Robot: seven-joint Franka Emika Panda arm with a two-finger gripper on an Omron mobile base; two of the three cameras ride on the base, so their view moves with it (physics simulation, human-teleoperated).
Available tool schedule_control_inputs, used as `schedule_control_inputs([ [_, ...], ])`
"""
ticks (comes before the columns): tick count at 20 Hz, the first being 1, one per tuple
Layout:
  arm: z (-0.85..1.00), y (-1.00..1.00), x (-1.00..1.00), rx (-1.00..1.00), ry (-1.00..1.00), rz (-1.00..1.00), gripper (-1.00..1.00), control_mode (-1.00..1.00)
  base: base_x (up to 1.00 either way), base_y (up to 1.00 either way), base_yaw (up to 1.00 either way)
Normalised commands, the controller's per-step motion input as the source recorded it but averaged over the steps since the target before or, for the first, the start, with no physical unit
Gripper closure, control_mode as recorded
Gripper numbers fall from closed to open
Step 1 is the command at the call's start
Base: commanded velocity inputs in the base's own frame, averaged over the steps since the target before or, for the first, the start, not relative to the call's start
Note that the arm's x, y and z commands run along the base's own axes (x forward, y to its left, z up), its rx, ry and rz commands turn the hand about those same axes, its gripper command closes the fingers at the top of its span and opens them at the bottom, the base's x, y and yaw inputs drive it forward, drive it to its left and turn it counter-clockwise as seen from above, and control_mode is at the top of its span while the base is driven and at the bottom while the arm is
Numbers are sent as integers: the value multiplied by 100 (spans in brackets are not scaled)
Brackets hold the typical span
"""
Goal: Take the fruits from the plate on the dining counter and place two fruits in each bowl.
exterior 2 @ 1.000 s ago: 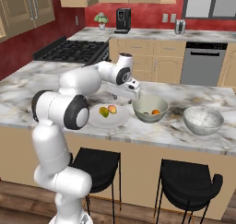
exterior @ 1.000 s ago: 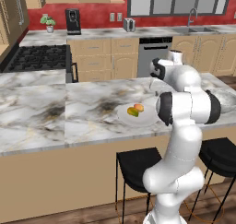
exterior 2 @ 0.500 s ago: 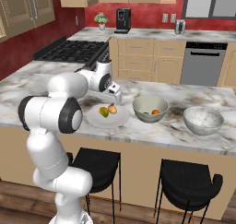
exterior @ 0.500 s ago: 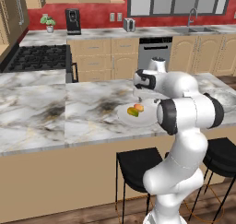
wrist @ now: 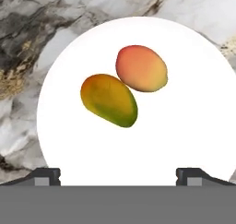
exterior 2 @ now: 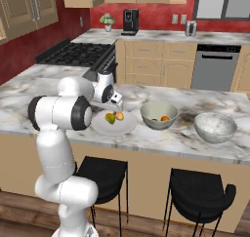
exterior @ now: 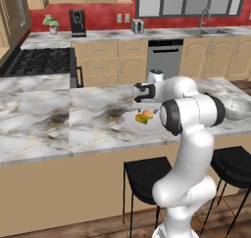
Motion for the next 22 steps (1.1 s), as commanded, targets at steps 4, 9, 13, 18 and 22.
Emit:
schedule_control_inputs([
  [4, -35, 2, 42, 0, 0, 7, -100, -100, 0, 0, 0],
  [9, -39, 0, 30, 2, 0, 10, -100, -100, 0, 0, 0],
  [13, -24, 0, 25, 2, 0, 11, -100, -100, 0, 0, 0],
  [18, -1, -13, 5, 1, 0, 15, -100, -100, 0, 0, 0],
  [22, -8, -12, 0, 0, 0, 20, -100, -100, 0, 0, 0],
])
